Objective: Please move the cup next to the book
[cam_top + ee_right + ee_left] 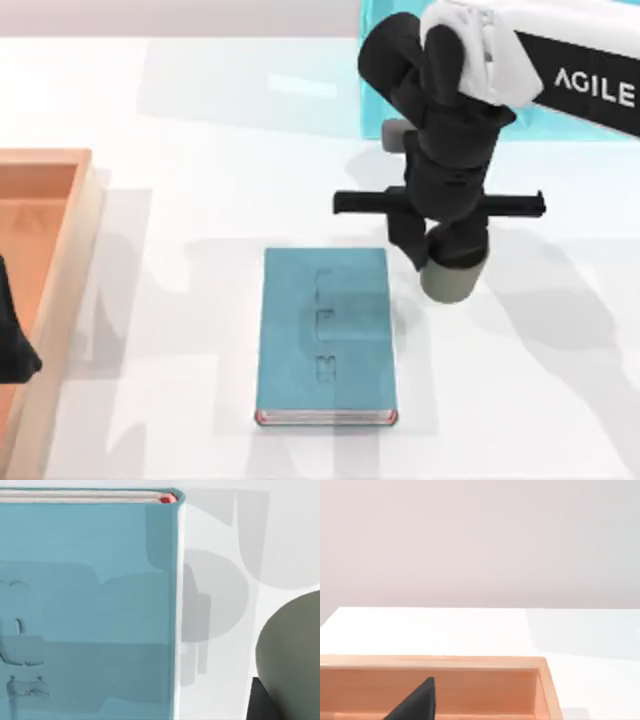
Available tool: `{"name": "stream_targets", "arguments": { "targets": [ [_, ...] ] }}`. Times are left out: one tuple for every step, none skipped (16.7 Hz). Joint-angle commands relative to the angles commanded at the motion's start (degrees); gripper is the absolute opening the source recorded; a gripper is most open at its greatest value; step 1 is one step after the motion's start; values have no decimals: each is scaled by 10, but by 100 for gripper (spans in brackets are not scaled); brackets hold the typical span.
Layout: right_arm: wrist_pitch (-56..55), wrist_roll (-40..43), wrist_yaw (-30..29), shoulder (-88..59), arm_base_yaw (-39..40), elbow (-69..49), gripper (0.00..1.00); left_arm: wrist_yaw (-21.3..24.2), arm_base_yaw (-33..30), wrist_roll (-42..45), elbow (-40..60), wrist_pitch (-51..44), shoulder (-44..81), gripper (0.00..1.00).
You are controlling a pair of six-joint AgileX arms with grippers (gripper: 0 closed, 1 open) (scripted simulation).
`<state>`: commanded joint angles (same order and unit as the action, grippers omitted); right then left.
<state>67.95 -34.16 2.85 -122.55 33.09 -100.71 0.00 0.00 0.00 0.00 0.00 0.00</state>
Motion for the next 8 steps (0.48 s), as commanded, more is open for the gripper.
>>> {"name": "stream_targets", "arguments": {
  "targets": [
    [0,0,0,0,0,0,15,0,0,0,0,0,0,100],
    [0,0,0,0,0,0,23,0,0,0,0,0,0,100],
    [0,0,0,0,0,0,30,0,0,0,0,0,0,100],
    [0,0,0,0,0,0,38,0,0,0,0,0,0,100],
    [0,0,0,0,0,0,45,0,0,0,0,0,0,100],
    [0,0,0,0,0,0,53,0,0,0,0,0,0,100],
    [0,0,0,0,0,0,60,0,0,0,0,0,0,100],
    [0,0,0,0,0,0,68,0,0,0,0,0,0,100]
  ]
}}
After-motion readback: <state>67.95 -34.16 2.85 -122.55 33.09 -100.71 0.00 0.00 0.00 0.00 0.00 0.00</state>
